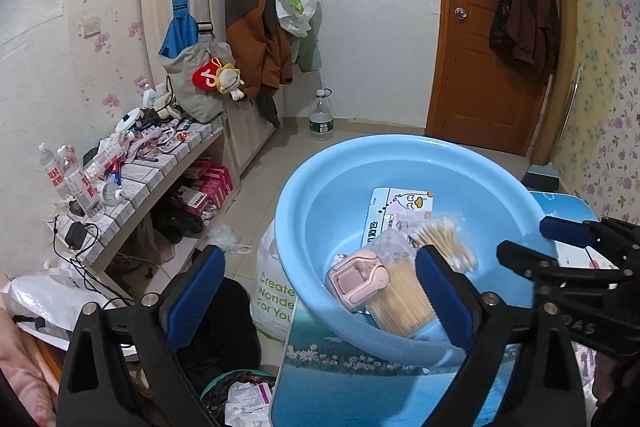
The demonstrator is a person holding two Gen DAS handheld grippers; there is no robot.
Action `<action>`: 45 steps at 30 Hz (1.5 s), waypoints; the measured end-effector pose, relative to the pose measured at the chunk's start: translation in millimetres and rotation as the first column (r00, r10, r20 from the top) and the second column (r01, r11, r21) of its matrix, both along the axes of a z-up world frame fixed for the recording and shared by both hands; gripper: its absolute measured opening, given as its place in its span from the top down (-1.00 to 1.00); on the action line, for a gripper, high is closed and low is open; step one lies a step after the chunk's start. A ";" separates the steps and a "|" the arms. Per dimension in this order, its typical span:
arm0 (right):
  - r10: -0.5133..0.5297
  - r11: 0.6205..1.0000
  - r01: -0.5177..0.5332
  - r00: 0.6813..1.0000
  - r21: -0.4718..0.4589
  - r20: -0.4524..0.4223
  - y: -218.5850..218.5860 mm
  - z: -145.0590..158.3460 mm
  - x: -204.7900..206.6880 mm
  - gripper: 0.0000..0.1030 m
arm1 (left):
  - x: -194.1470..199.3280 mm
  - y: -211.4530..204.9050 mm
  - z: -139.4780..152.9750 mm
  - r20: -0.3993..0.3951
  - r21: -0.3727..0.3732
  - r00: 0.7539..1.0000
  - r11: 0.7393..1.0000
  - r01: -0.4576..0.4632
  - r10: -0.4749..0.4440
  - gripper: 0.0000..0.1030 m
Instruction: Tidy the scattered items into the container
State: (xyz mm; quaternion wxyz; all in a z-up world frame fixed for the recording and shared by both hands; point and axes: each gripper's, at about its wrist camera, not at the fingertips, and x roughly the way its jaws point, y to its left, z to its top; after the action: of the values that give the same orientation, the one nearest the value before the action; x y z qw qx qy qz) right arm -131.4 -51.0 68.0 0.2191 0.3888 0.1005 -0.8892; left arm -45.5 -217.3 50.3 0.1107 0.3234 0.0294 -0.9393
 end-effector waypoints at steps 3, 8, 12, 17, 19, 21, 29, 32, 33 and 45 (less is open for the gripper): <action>-0.006 1.000 0.006 1.000 -0.024 -0.030 14.3 8.0 10.5 -0.56 | 5.4 6.3 4.9 -0.009 0.001 1.000 1.000 0.006 -0.006 -0.99; -0.002 0.999 -0.002 0.998 -0.052 -0.070 32.5 17.9 25.2 -0.56 | 14.1 19.5 10.9 -0.015 -0.006 1.000 1.000 0.017 -0.017 -1.00; -0.032 0.997 0.025 0.995 -0.076 -0.090 54.7 26.5 35.4 -0.57 | 20.4 28.0 14.4 -0.012 -0.005 1.000 1.000 0.018 -0.018 -1.00; -0.079 0.988 0.064 0.992 -0.143 -0.099 90.7 33.9 50.6 -0.71 | 30.8 46.4 21.1 -0.018 -0.013 0.999 0.999 0.031 -0.032 -1.00; -0.107 0.981 0.088 0.989 -0.171 -0.105 106.8 35.3 57.4 -0.76 | 35.2 55.5 23.5 -0.024 -0.016 0.999 0.999 0.036 -0.037 -1.00; -0.130 0.978 0.106 0.983 -0.178 -0.126 122.4 36.8 67.6 -0.84 | 41.3 64.3 23.3 -0.027 -0.009 0.999 0.999 0.042 -0.042 -1.00; -0.169 0.977 0.145 0.975 -0.158 -0.146 164.7 24.9 98.9 -0.96 | 54.2 95.1 9.7 -0.008 0.019 0.998 0.998 0.068 -0.068 -1.00; -0.193 0.972 0.169 0.970 -0.165 -0.145 177.8 19.0 107.3 -1.00 | 56.1 106.8 4.2 -0.004 0.022 0.997 0.997 0.079 -0.079 -1.00; -0.205 0.969 0.179 0.968 -0.170 -0.147 179.6 15.9 108.7 -1.00 | 55.9 110.6 2.5 0.001 0.022 0.997 0.996 0.082 -0.083 -1.00; -0.290 0.945 0.272 0.954 -0.183 -0.079 194.7 -13.1 111.2 -1.00 | 59.1 134.9 -10.7 0.029 0.007 0.993 0.994 0.111 -0.111 -1.00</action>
State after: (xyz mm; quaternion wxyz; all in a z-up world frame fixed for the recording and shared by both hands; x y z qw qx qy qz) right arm -20.2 143.7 54.9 0.1169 0.3319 -0.0209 -0.9358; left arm 13.6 -82.4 39.6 0.0580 0.3386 0.0124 -0.9391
